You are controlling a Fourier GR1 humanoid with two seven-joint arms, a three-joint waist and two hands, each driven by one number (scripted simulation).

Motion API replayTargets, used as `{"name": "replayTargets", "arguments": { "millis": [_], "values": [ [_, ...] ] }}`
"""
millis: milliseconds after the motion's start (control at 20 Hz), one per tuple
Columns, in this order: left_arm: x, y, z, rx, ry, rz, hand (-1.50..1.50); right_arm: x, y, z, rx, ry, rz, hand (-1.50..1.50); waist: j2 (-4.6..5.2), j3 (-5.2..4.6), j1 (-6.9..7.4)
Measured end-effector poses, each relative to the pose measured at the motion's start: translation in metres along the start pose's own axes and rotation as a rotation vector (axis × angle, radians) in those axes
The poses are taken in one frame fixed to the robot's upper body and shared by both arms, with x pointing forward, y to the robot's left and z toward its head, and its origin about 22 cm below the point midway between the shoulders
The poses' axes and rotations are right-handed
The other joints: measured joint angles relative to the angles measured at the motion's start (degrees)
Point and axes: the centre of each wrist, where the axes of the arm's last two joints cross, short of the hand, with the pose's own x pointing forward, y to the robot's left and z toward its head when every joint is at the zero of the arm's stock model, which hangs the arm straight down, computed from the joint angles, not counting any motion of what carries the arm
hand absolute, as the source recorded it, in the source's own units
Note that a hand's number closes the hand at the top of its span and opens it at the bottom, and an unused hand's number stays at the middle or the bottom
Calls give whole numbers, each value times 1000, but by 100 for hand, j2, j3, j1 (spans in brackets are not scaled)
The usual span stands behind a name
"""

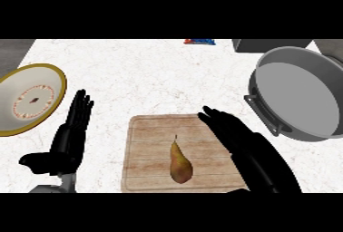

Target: Pick the pear from the cutting board and place it in the pot

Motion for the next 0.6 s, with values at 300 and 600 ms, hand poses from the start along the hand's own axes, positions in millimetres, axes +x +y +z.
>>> {"name": "replayTargets", "arguments": {
  "millis": [300, 600],
  "values": [
    [-6, -8, -1, -10, -1, 1, 0, 33, 20, -14, 211, 157, 146, -150, 21, 8, 43],
    [-9, -7, 2, -3, -1, 5, 0, 57, 38, -38, 284, 190, 143, -150, 30, 23, 30]
  ]
}}
